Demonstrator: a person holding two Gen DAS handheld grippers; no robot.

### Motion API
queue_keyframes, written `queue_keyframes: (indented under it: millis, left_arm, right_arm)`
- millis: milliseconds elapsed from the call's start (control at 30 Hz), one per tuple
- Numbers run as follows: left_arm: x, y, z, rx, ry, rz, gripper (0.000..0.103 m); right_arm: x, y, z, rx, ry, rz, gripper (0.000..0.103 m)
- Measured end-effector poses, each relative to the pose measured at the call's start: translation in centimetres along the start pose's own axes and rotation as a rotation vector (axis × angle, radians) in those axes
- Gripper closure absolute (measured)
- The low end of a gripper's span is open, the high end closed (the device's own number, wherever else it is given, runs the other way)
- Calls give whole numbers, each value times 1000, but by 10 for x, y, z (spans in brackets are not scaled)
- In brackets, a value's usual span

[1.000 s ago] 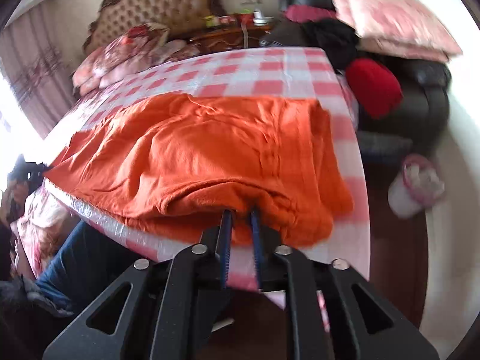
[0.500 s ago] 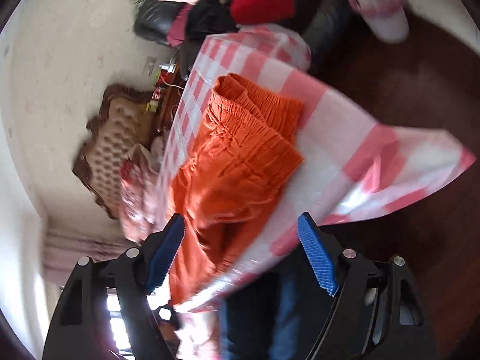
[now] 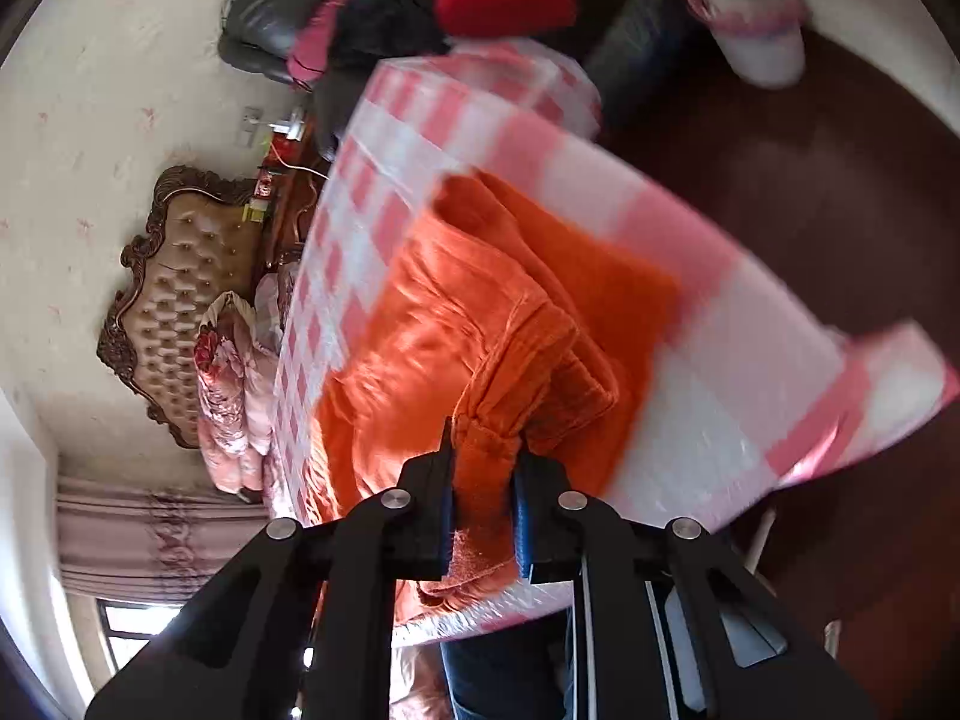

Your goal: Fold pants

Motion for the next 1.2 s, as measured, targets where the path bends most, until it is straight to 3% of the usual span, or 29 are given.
queue_keyframes:
  millis: [100, 233, 300, 367, 400, 500, 567, 700, 833, 900, 1033, 1200]
  left_arm:
    - [-38, -19, -7, 6, -25, -23, 102]
    - [-109, -66, -40, 69, -26, 7, 102]
    - [-147, -86, -36, 25, -14, -31, 102]
    - [-172, -85, -22, -15, 27, -82, 102]
    - [-177, -78, -16, -23, 32, -118, 102]
    - [-147, -45, -10, 8, -9, -164, 102]
    - [-101, -24, -10, 29, -58, -162, 102]
    - [-16, 14, -11, 87, -87, -102, 102]
    - [39, 29, -24, 113, -118, -51, 102]
    - [47, 31, -24, 114, -111, -29, 102]
    - [25, 32, 5, 70, -40, -69, 102]
    - [48, 33, 1, 103, -94, -32, 102]
  right_arm:
    - [30, -32, 7, -25, 28, 41, 87]
    - [85, -96, -17, -5, 19, 91, 88]
    - [116, -129, -13, -63, -73, 129, 88]
    - [149, -152, 14, -216, -166, 257, 88]
    - [153, -150, 18, -246, -177, 296, 88]
    - [118, -123, 10, -231, -115, 343, 88]
    - [81, -101, -1, -194, -81, 323, 88]
    - [12, -61, -13, -130, -49, 247, 88]
    - [-34, -40, -30, -70, 31, 227, 88]
    - [-39, -34, -28, -71, 19, 220, 88]
    - [-18, -32, -3, -107, -8, 246, 88]
    - [-33, -20, -11, -59, 114, 286, 88]
Point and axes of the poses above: each gripper's, at about its wrist camera, not at the fingertips, and z roughly against the way its jaws point, x to its left, y to its underside, the point moved 10 cm from there along -z, roughly the way its jaws point, and after that the axes turned 9 degrees about z, right-handed, at the moved point
